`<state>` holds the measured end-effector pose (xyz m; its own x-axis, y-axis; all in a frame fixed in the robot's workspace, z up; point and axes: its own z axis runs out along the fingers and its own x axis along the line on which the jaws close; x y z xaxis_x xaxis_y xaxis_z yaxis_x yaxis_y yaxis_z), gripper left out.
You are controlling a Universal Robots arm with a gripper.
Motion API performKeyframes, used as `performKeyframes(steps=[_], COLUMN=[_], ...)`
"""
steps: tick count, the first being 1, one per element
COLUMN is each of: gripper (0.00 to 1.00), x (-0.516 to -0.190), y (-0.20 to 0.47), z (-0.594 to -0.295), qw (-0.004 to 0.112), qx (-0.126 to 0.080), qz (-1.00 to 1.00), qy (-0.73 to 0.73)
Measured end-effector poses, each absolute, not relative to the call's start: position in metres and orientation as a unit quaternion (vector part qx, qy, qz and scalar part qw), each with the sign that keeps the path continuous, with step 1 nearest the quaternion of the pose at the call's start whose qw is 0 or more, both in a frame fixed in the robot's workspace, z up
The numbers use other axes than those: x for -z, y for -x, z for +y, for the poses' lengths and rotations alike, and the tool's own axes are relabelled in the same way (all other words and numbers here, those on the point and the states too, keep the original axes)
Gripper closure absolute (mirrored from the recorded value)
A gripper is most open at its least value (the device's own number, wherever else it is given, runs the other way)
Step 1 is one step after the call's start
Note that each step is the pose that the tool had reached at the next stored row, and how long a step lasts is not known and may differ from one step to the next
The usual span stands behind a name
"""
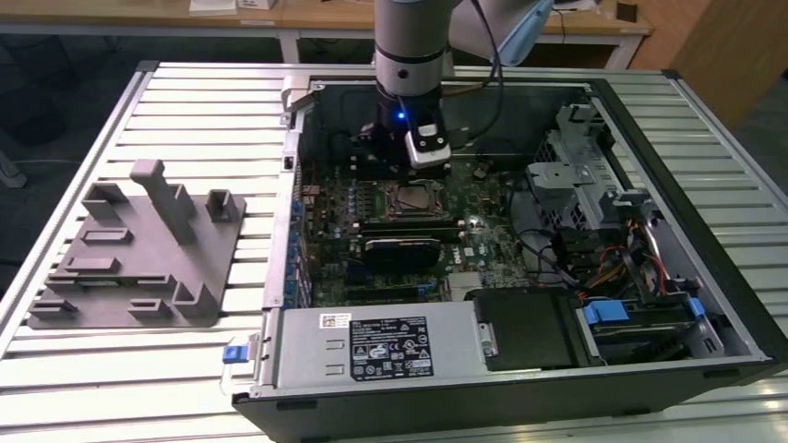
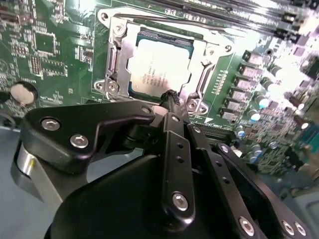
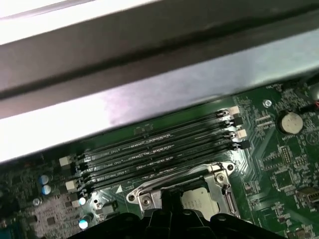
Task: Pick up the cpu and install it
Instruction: 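Install the first cpu locking lever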
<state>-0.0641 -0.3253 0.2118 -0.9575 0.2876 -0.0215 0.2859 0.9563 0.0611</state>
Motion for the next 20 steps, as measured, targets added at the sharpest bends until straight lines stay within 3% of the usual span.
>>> performKeyframes(steps=[20], gripper=[0.89], x=[-0.2097], y=[0.0615], z=[-0.3253], qw=[0.013], qx=[-0.017], qz=[1.0], qy=[-0.01])
